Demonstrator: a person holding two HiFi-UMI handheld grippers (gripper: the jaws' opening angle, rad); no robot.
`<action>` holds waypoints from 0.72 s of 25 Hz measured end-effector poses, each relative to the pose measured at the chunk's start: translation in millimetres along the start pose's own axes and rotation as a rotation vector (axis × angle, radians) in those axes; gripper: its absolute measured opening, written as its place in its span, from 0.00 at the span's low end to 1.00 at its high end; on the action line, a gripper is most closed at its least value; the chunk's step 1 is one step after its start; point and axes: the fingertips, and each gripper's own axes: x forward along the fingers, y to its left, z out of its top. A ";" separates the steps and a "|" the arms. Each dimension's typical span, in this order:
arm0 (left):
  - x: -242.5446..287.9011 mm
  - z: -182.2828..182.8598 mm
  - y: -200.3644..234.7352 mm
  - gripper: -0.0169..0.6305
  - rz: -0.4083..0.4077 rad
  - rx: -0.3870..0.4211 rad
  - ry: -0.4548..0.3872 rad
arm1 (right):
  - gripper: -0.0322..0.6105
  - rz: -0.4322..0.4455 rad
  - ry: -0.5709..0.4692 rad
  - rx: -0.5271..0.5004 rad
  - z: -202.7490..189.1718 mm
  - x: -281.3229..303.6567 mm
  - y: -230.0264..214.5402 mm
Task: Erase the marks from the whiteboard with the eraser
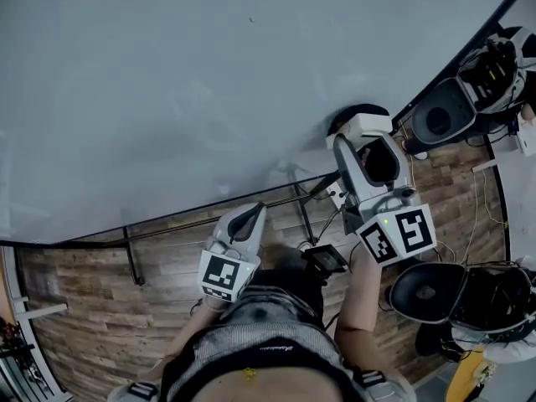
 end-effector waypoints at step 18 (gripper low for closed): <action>-1.6 -11.5 -12.2 0.03 0.010 0.016 0.018 | 0.42 -0.027 0.187 0.132 -128.0 -26.3 -12.9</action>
